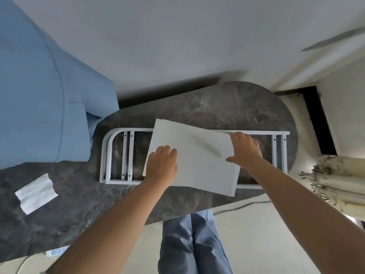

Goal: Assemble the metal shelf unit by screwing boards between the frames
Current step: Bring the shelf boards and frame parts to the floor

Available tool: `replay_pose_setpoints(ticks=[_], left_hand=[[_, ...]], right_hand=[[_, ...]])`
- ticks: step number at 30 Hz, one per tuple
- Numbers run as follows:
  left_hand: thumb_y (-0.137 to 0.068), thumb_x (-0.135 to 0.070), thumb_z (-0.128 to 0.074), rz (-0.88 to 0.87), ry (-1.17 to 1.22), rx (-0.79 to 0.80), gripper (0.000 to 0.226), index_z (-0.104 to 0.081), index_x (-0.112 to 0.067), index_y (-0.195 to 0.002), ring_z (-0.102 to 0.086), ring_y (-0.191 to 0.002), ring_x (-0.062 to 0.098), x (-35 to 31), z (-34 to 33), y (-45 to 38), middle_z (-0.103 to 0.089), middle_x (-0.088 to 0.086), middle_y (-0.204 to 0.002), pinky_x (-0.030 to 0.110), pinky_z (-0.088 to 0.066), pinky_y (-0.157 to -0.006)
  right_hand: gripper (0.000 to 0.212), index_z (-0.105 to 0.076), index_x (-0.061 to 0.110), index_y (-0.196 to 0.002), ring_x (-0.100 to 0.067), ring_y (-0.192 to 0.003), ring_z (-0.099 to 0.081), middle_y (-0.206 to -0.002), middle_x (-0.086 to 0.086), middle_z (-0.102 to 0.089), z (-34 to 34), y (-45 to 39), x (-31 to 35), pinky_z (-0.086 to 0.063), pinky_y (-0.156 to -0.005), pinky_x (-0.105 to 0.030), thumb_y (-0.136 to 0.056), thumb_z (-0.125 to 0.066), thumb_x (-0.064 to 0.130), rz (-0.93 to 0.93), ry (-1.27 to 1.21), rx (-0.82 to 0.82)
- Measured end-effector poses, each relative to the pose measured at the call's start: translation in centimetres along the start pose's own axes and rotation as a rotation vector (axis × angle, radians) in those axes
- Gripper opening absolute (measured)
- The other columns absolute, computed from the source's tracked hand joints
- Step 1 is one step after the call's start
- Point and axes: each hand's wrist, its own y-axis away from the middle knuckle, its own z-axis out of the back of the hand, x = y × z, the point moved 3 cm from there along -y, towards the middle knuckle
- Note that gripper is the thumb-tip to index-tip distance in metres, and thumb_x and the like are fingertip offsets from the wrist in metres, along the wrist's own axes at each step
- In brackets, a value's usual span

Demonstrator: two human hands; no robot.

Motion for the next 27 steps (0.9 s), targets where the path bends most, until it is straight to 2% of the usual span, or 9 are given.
replay_pose_setpoints(ticks=[6, 8, 11, 14, 16, 19, 22, 24, 27], left_hand=[[-0.096, -0.032, -0.044, 0.009, 0.065, 0.043, 0.049, -0.035, -0.01, -0.138, -0.031, -0.134, 0.026, 0.4, 0.2, -0.9, -0.031, 0.01, -0.147, 0.032, -0.036, -0.101], [-0.094, -0.029, -0.049, 0.006, 0.064, 0.017, 0.048, -0.039, -0.008, -0.135, -0.033, -0.133, 0.028, 0.5, 0.6, -1.1, -0.034, 0.012, -0.145, 0.035, -0.038, -0.1], [-0.079, -0.018, -0.07, -0.03, 0.075, -0.054, 0.042, -0.058, 0.001, -0.115, -0.053, -0.114, 0.038, 0.6, 1.6, -1.9, -0.055, 0.022, -0.125, 0.042, -0.05, -0.081], [-0.056, -0.015, -0.086, -0.08, 0.033, -0.088, 0.046, -0.065, 0.002, -0.094, -0.064, -0.092, 0.038, 0.4, 3.0, -3.0, -0.066, 0.022, -0.102, 0.039, -0.054, -0.064], [-0.048, -0.017, -0.089, -0.12, 0.01, -0.136, 0.051, -0.066, 0.002, -0.089, -0.066, -0.087, 0.036, -0.1, 4.0, -3.5, -0.067, 0.02, -0.095, 0.038, -0.055, -0.063], [-0.058, -0.021, -0.086, -0.177, 0.005, -0.165, 0.057, -0.063, 0.003, -0.105, -0.061, -0.105, 0.037, -1.6, 5.1, -4.0, -0.064, 0.02, -0.109, 0.043, -0.052, -0.081], [-0.089, -0.027, -0.058, -0.232, -0.001, -0.087, 0.049, -0.044, -0.007, -0.132, -0.043, -0.128, 0.027, -3.4, 5.5, -3.8, -0.048, 0.008, -0.135, 0.04, -0.029, -0.107], [-0.096, -0.026, -0.044, -0.277, -0.019, 0.003, 0.036, -0.045, -0.014, -0.13, -0.048, -0.118, 0.021, -4.1, 5.4, -3.5, -0.052, 0.002, -0.127, 0.032, -0.031, -0.101], [-0.097, -0.023, -0.042, -0.292, 0.0, 0.15, 0.029, -0.049, -0.014, -0.124, -0.054, -0.106, 0.021, -4.9, 5.6, -2.5, -0.057, 0.001, -0.116, 0.028, -0.038, -0.085]], right_hand=[[0.077, -0.036, 0.009, -0.134, -0.027, -0.126, -0.036, -0.132, -0.009, -0.04, 0.4, -2.7, -1.0, -0.034, -0.105, -0.039, -0.074, -0.073, 0.041, 0.121, 0.015, 0.078], [0.076, -0.039, 0.009, -0.133, -0.027, -0.125, -0.037, -0.13, -0.009, -0.042, 1.0, -3.4, -1.4, -0.033, -0.105, -0.039, -0.073, -0.072, 0.043, 0.138, 0.014, 0.12], [0.078, -0.041, 0.012, -0.133, -0.025, -0.123, -0.039, -0.129, -0.006, -0.044, 1.6, -4.0, -1.3, -0.03, -0.105, -0.04, -0.071, -0.072, 0.049, 0.148, 0.061, 0.149], [0.076, -0.043, 0.015, -0.129, -0.022, -0.119, -0.042, -0.125, -0.003, -0.046, 2.0, -3.5, -1.4, -0.028, -0.103, -0.038, -0.07, -0.07, 0.053, 0.149, 0.092, 0.1], [0.072, -0.045, 0.015, -0.126, -0.02, -0.117, -0.042, -0.121, -0.001, -0.047, 2.6, -2.5, -1.5, -0.027, -0.103, -0.036, -0.071, -0.07, 0.053, 0.152, 0.088, 0.048], [0.061, -0.047, 0.016, -0.123, -0.018, -0.115, -0.042, -0.119, 0.001, -0.047, 3.6, 0.0, -1.5, -0.025, -0.104, -0.034, -0.076, -0.067, 0.049, 0.18, 0.05, -0.018], [0.047, -0.049, 0.018, -0.12, -0.016, -0.115, -0.043, -0.118, 0.003, -0.049, 4.1, 2.9, -1.6, -0.02, -0.106, -0.033, -0.083, -0.061, 0.043, 0.223, -0.021, -0.015], [0.04, -0.05, 0.019, -0.12, -0.014, -0.115, -0.044, -0.118, 0.004, -0.05, 4.0, 4.6, -1.7, -0.019, -0.106, -0.03, -0.086, -0.058, 0.039, 0.257, -0.056, -0.003], [0.034, -0.052, 0.019, -0.119, -0.014, -0.113, -0.047, -0.118, 0.004, -0.053, 3.4, 6.4, -1.9, -0.02, -0.105, -0.027, -0.09, -0.055, 0.035, 0.288, -0.109, 0.033]])
